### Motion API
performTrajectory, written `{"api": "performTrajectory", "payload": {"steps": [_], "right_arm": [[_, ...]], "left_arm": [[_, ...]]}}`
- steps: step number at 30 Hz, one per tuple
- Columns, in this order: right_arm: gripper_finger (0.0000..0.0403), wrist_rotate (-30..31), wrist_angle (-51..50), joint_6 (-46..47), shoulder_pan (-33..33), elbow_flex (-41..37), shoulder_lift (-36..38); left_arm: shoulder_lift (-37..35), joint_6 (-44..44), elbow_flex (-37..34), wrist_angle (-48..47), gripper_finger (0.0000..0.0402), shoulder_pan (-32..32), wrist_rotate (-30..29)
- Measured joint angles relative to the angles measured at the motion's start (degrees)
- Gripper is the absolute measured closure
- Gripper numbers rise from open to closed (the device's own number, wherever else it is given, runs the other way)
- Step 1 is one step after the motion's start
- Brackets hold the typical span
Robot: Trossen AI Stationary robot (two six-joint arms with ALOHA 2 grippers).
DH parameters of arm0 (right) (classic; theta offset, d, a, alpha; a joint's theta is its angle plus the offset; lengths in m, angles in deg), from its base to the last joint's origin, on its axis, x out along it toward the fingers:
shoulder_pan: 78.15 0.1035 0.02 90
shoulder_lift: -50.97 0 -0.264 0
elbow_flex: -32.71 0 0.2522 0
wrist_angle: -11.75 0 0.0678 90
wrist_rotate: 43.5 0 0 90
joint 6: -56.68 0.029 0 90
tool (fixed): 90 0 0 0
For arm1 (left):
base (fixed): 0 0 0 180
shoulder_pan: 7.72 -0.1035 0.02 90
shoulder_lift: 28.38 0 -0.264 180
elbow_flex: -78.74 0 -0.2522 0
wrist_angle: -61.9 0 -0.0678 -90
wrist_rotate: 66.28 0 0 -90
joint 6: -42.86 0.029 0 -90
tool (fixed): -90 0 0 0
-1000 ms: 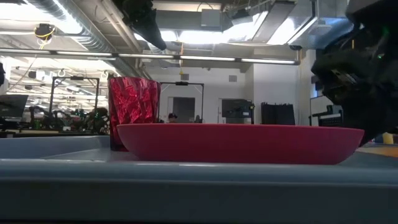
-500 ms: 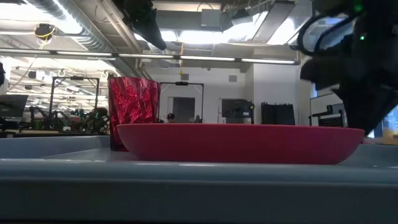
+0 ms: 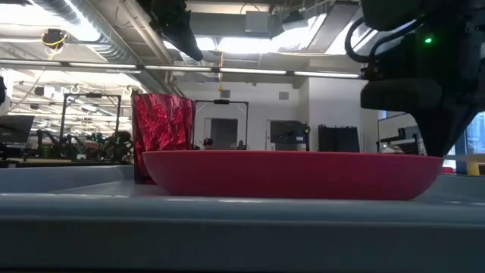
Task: Pick and place plate/cup/fork/spoon on tray
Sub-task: Put the orange spoon on the blue serving tray to the right of the pink plate
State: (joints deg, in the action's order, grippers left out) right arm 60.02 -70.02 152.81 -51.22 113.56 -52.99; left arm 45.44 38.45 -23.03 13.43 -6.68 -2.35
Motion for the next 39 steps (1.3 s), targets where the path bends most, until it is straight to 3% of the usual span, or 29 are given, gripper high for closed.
{"api": "performTrajectory", "payload": {"steps": [13,39], "right_arm": [[0.0397,0.5,-2.3,-3.6,0.0,5.6,-8.8],[0.0378,1.4,-0.7,-2.4,0.0,5.7,-9.3]], "left_arm": [[0.0,-0.2,0.0,0.0,0.0355,0.0,0.0],[0.0,-1.7,0.0,0.0,0.0355,0.0,0.2]]}}
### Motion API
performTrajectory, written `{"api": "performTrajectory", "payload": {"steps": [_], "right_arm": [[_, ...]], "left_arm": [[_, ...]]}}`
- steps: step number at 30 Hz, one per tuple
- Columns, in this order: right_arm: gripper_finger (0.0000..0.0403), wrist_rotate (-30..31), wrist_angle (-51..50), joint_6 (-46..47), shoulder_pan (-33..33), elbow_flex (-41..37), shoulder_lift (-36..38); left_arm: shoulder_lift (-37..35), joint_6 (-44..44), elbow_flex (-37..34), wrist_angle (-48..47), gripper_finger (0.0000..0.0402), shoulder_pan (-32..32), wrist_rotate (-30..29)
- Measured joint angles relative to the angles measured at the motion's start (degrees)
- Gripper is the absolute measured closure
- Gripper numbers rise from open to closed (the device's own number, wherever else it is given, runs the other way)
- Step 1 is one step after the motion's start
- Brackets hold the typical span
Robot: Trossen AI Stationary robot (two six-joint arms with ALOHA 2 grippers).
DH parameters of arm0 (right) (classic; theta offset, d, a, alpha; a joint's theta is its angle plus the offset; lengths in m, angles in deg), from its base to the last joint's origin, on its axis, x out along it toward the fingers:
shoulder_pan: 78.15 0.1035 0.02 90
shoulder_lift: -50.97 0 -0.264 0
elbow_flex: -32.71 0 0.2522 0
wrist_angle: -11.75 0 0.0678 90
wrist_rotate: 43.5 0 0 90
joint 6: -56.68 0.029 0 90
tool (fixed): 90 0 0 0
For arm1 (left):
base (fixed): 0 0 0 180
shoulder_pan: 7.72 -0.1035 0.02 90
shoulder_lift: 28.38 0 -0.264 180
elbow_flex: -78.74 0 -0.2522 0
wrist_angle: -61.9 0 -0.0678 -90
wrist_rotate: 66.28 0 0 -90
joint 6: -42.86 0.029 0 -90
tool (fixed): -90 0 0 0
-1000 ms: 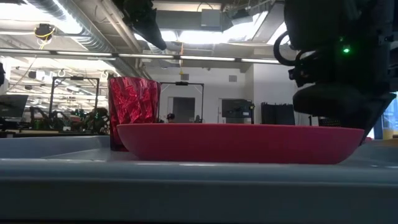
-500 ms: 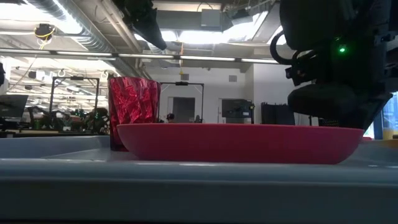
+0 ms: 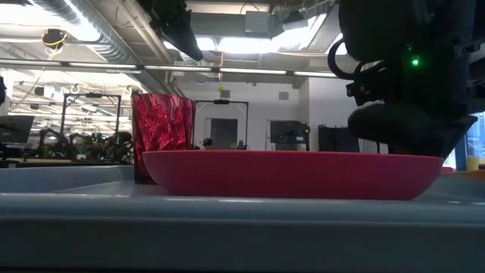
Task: Pick and place plate/cup/fork/spoon on tray
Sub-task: Put the orange spoon on the blue serving tray to the right of the pink plate
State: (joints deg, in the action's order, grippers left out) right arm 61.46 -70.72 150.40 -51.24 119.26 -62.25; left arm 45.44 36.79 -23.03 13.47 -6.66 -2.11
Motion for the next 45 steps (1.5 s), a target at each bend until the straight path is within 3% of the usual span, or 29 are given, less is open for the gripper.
{"api": "performTrajectory", "payload": {"steps": [45], "right_arm": [[0.0375,-1.1,0.1,-2.9,-0.1,0.0,-2.2]], "left_arm": [[0.0,-1.0,0.0,0.0,0.0355,0.0,0.0]]}}
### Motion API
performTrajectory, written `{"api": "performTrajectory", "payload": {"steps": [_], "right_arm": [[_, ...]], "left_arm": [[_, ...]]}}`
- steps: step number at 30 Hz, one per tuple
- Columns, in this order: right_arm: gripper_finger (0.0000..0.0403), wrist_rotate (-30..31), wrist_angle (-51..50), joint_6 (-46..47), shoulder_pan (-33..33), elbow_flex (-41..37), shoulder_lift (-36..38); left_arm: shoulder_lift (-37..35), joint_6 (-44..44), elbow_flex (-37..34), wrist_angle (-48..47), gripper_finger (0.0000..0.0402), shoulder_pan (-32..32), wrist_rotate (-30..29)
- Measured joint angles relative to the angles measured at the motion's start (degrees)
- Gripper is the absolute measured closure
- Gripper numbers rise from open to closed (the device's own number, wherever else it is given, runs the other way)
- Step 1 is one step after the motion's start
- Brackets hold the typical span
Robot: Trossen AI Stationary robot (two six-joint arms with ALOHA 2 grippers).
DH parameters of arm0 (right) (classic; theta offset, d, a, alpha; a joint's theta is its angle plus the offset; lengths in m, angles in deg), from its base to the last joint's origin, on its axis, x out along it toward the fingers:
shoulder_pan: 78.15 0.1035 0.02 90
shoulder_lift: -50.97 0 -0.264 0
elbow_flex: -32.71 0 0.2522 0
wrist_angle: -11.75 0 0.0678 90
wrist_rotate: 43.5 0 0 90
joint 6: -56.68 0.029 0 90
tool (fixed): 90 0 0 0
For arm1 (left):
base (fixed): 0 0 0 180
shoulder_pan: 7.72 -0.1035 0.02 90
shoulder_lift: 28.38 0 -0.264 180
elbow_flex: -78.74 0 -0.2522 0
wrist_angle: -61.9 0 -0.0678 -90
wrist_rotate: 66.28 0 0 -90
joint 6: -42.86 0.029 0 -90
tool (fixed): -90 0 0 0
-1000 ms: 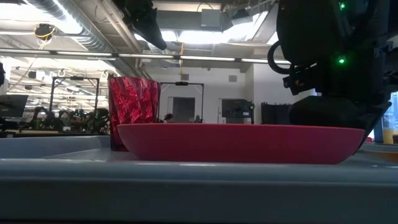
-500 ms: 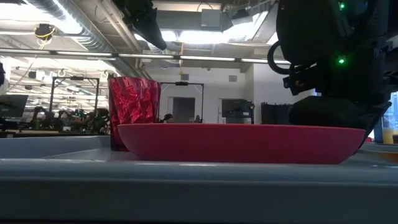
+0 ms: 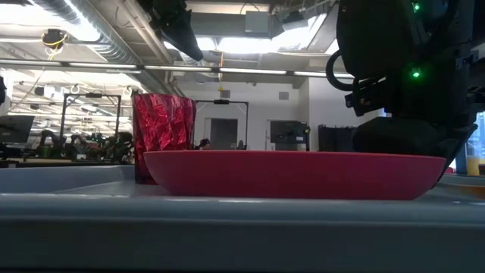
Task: Pick and place plate/cup/fork/spoon on tray
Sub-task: Put the orange spoon on the blue serving tray to the right of the pink plate
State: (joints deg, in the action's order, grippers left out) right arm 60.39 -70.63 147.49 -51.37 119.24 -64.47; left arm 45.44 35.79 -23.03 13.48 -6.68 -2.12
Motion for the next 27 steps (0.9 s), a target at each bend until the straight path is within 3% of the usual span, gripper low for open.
{"api": "performTrajectory", "payload": {"steps": [13,18,27], "right_arm": [[0.0375,0.0,-0.4,0.0,0.0,0.0,0.0],[0.0375,3.3,0.4,-1.2,-0.2,-0.1,0.0],[0.0375,3.9,0.6,-1.4,-0.3,-0.1,0.0]], "left_arm": [[0.0,0.1,0.0,0.0,0.0355,0.0,0.0],[0.0,0.1,0.0,0.0,0.0355,0.0,0.0],[0.0,0.1,0.0,0.0,0.0355,0.0,0.0]]}}
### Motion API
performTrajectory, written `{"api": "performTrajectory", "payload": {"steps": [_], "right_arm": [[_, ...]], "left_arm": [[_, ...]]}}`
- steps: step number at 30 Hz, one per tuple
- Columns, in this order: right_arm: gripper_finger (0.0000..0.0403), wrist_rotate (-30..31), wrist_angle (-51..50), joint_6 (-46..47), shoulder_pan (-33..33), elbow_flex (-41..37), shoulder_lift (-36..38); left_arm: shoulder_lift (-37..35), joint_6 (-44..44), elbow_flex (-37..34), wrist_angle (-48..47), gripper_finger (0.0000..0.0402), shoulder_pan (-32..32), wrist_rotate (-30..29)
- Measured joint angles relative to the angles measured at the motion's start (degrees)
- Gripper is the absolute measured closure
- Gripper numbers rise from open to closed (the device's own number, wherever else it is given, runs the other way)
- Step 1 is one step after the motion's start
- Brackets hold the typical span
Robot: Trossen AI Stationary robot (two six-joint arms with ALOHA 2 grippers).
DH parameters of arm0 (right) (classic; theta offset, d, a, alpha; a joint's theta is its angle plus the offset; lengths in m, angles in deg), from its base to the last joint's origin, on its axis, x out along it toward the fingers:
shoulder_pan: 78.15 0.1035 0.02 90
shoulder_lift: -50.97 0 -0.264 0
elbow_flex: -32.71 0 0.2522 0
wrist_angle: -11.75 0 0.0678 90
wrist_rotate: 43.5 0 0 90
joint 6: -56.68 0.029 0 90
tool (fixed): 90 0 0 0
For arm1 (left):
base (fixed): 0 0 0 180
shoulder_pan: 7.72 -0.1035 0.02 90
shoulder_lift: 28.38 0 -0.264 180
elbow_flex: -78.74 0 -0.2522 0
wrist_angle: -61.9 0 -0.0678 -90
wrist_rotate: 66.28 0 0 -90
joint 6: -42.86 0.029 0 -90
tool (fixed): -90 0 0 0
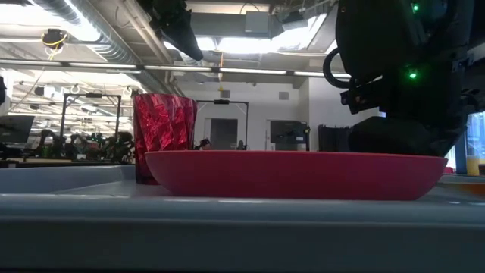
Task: Pick and place plate/cup/fork/spoon on tray
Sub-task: Put the orange spoon on the blue serving tray to the right of the pink plate
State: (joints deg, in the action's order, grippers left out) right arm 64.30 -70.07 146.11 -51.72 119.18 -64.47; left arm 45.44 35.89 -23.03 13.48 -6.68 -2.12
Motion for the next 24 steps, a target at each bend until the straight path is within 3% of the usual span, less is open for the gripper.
{"api": "performTrajectory", "payload": {"steps": [24], "right_arm": [[0.0375,2.7,1.3,0.8,0.0,0.3,0.2]], "left_arm": [[0.0,0.0,0.0,0.0,0.0355,0.0,0.0]]}}
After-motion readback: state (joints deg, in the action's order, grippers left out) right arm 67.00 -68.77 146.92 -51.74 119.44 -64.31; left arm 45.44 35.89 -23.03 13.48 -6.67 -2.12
